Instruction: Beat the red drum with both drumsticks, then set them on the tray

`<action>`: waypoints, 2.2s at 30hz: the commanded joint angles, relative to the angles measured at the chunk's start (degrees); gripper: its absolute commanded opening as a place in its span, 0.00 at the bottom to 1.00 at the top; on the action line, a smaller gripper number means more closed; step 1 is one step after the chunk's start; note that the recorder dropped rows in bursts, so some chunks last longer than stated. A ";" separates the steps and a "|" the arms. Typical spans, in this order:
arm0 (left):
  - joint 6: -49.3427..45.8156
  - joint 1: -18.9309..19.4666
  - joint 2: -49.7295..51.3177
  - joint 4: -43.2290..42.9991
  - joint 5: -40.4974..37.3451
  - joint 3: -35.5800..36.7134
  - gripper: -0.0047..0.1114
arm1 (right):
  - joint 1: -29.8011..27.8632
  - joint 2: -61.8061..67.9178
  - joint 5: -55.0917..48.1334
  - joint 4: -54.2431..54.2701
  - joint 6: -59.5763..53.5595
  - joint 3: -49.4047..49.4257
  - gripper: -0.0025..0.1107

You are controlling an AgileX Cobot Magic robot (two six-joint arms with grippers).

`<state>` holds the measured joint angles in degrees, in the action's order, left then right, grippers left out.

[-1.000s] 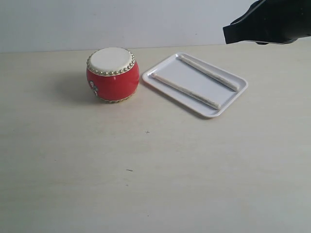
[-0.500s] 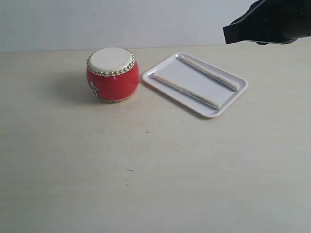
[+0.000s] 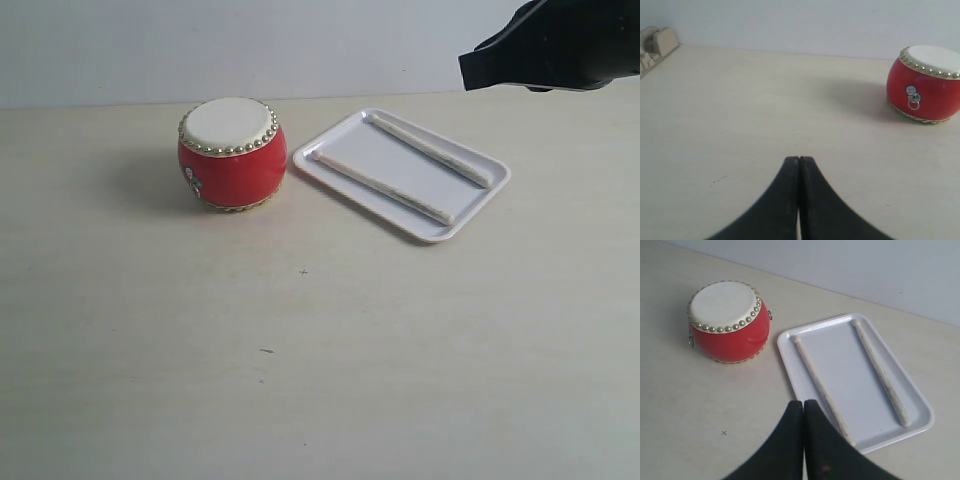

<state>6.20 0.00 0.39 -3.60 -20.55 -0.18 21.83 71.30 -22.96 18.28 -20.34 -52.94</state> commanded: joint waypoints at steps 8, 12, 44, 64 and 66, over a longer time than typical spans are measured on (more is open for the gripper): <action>0.04 0.06 -0.39 -0.10 0.23 0.18 0.04 | -0.50 -0.32 0.81 0.18 0.14 0.29 0.02; 0.04 0.06 -0.39 -0.10 0.23 0.18 0.04 | -0.50 -0.32 0.81 0.18 0.14 0.29 0.02; 0.04 0.06 -0.39 -0.10 0.23 0.18 0.04 | -20.87 -62.15 29.16 3.59 -0.89 51.00 0.02; 0.04 0.06 -0.39 -0.10 0.23 0.18 0.04 | -20.87 -71.30 10.37 -27.23 29.18 52.94 0.02; 0.04 0.06 -0.39 -0.10 0.23 0.18 0.04 | -20.87 -71.30 7.86 -26.48 29.29 52.94 0.02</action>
<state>6.20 0.00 0.39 -3.60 -20.55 -0.18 1.37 0.36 -12.09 -7.17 7.25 -0.29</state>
